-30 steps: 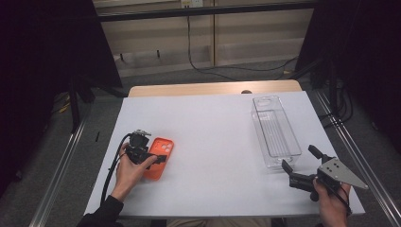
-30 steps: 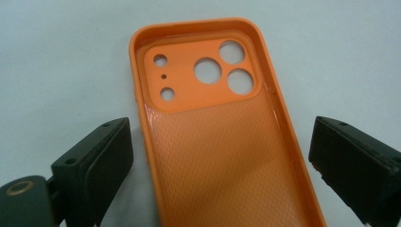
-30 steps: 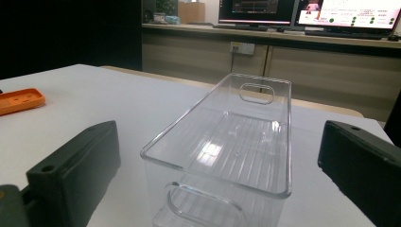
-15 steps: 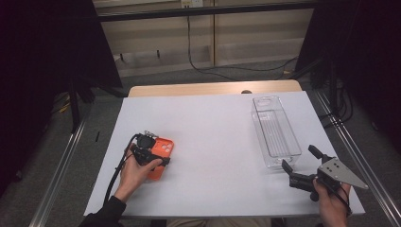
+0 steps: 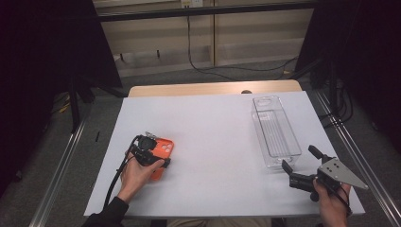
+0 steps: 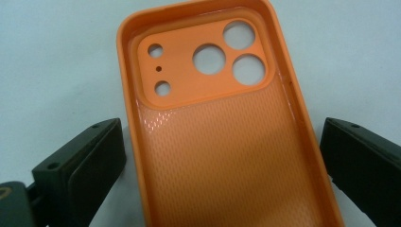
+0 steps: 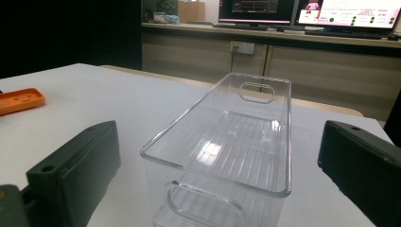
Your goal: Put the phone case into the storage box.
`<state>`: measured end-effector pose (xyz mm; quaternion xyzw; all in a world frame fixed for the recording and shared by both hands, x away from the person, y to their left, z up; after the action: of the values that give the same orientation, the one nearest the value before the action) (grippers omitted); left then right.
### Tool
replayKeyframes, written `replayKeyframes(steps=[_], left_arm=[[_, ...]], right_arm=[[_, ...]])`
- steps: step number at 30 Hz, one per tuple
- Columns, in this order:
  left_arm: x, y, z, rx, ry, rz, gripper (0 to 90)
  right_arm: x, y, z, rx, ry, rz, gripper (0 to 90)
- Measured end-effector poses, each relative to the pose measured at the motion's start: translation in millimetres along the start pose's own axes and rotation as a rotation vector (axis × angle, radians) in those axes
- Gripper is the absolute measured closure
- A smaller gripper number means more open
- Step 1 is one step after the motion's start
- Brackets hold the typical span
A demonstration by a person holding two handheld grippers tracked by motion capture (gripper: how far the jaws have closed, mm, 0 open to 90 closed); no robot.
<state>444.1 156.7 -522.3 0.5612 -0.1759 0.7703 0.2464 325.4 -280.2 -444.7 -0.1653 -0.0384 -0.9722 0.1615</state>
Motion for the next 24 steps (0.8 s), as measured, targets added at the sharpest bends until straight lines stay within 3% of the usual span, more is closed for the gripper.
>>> replayKeyframes(steps=[6, 13, 18, 24], left_arm=[[0.4, 1.0, 0.1, 0.008, -0.02, -0.001, 3.1], [4.2, -0.4, 0.3, 0.005, -0.033, -0.007, 11.3], [5.6, -0.1, 0.5, 0.019, -0.017, -0.019, 12.7], [7.8, -2.3, -0.3, 0.005, 0.0, -0.043, 13.0]], right_arm=[[-0.3, 0.0, -0.5, 0.005, -0.002, 0.002, 0.0], [-0.3, -0.1, -0.8, 0.004, -0.004, 0.002, 0.0], [-0.9, 0.2, -1.8, 0.004, -0.013, 0.0, 0.0], [-0.6, 0.5, -1.3, 0.003, -0.008, -0.002, 0.0]])
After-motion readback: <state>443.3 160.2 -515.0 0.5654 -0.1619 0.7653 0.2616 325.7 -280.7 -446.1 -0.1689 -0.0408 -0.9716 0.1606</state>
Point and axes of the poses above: each handheld gripper's, and its own axes: x roughly backward along the jaws, z roughly out of its top, y roughly to its right, the point moved 9 cm from there along -x, roughly forward along the jaws, and after that the axes turned 11 degrees about -y, right-handed, at the moved point
